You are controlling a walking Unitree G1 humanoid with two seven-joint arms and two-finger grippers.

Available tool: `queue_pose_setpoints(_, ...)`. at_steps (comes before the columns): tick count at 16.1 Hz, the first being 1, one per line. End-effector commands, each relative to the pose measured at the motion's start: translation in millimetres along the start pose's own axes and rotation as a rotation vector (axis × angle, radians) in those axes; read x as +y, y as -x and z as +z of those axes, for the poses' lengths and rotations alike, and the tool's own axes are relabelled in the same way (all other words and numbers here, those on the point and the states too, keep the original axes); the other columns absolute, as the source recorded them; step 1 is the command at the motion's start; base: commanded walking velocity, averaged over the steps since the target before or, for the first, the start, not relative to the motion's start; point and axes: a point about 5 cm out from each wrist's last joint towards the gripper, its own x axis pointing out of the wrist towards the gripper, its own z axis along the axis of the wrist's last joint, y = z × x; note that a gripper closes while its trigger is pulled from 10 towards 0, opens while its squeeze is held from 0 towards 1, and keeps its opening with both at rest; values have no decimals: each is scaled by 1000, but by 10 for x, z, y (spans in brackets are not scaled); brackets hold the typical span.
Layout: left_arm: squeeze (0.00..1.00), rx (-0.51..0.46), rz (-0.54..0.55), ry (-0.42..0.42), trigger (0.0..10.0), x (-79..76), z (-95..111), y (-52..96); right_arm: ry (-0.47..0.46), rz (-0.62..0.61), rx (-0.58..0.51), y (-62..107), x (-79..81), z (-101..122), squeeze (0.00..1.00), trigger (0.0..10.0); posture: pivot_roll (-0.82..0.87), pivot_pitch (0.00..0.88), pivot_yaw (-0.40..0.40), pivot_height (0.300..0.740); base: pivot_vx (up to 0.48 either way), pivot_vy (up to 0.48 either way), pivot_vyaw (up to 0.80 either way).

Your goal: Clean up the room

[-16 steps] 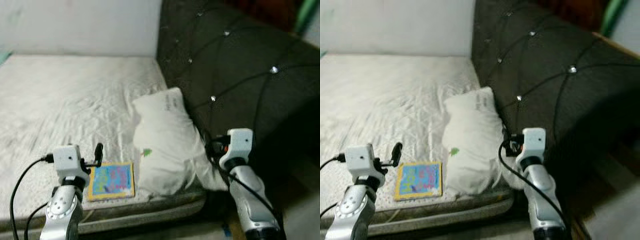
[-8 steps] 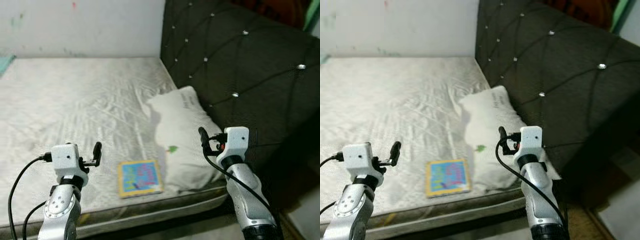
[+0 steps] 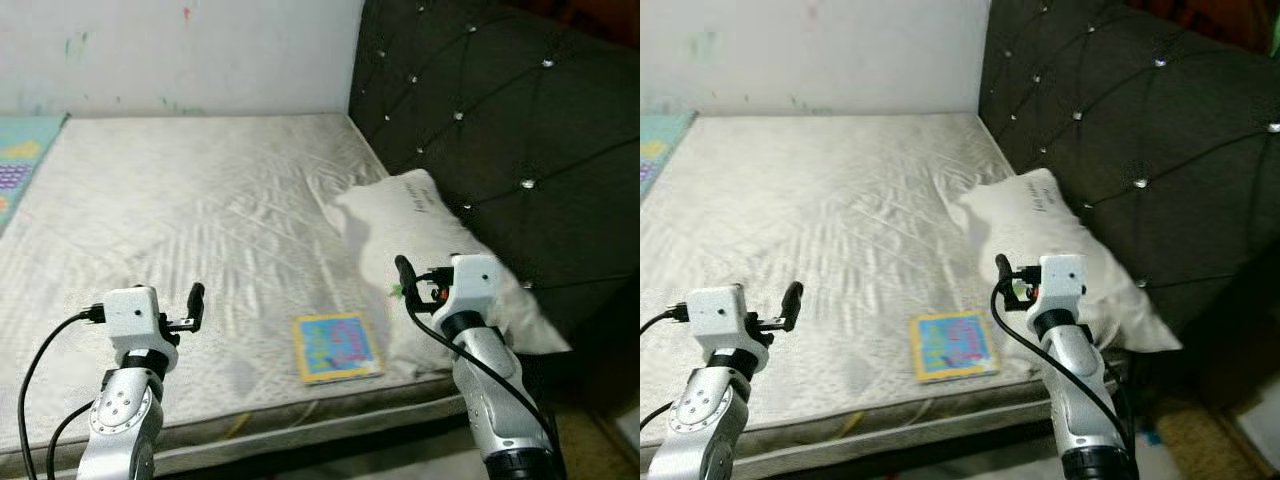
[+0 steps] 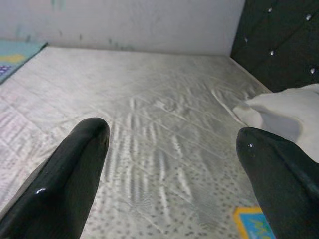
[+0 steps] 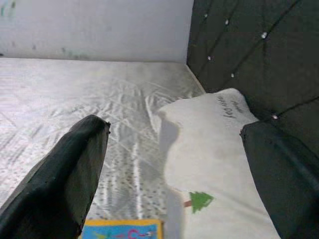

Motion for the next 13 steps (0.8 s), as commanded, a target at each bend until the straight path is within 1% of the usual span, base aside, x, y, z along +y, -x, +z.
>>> queue_pose_setpoints(1,0,6,-21,4,10000,-86,-2,-18,17,-24,5,28,-84,-8,0,10000,-79,14,-35,740,0,480,800)
queue_pose_setpoints(3,0,6,-21,2,10000,-84,-2,-22,13,-24,4,26,-78,-8,0,10000,-79,15,-34,740,0,480,800)
queue_pose_setpoints(4,0,6,-21,1,10000,-82,-1,-27,12,-25,3,23,-78,-7,0,10000,-78,15,-34,740,0,480,438)
queue_pose_setpoints(7,0,6,-18,1,10000,-85,-2,-32,15,-20,0,20,-75,-3,0,10000,-78,15,-34,740,0,480,0)
queue_pose_setpoints(11,0,9,-19,1,10000,-85,-5,-38,17,-17,-3,14,-64,0,0,10000,-79,14,-34,740,0,480,687)
queue_pose_setpoints(13,0,9,-19,1,10000,-84,-5,-42,16,-19,-1,11,-64,0,0,10000,-80,15,-34,740,0,480,0)
